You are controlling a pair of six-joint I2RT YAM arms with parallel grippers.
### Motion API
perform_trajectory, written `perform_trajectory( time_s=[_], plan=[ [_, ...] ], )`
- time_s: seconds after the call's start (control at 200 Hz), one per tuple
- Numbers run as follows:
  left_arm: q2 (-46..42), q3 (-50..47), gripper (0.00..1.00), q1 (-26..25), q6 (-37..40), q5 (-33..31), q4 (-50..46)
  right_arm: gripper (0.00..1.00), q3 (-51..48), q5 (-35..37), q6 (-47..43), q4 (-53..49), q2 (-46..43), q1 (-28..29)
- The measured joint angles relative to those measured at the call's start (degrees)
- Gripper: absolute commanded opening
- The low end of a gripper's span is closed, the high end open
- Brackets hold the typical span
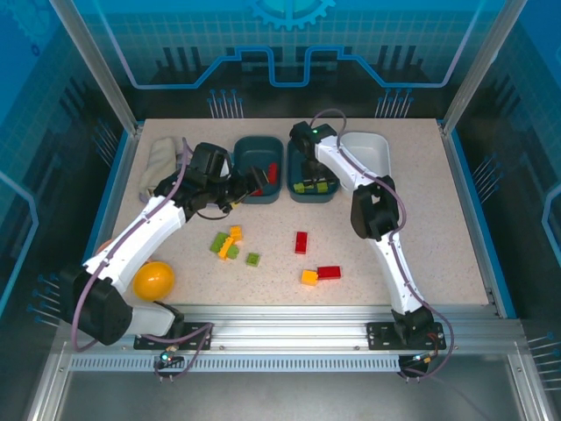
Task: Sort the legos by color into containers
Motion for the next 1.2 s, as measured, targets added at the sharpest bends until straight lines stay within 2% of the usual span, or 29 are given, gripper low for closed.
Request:
perform_trajectory(
  time_s=[0.26, 0.4, 0.5, 0.665, 0.83, 1.015, 1.2],
  plan=[
    [-2.7, 0.7, 0.86, 0.0, 1.0, -2.9, -7.1, 0.58, 4.4, -1.9, -1.0, 0.8, -2.1, 0.6],
    [-3.8, 2.3, 0.85, 0.0, 1.8, -5.7, -13.1, 0.58, 4.3, -2.7, -1.8, 2.6, -8.8, 1.7],
    [-5.0, 2.6, 0.85, 0.0, 2.9, -7.5, -17.1, 0.57, 1.2, -3.1, -3.2, 6.8, -17.5, 3.2],
    [-6.2, 2.6, 0.82, 0.0, 4.2, -8.4, -22.3, 0.58, -15.7, -4.7, -5.4, 17.1, -37.1, 6.9],
    [-4.4, 2.6, 0.80, -2.6, 4.5, -8.3, -23.3, 0.60, -42.9, -10.0, -5.7, 28.1, -56.1, 9.7],
    [7.2, 4.8, 0.80, -12.3, 4.5, -8.3, -21.2, 0.70, -70.3, -17.7, -4.4, 32.0, -69.8, 10.5],
    [20.6, 8.1, 0.80, -19.0, 4.0, -8.2, -16.2, 0.79, -83.6, -23.6, -2.8, 29.4, -82.5, 11.0]
  ],
)
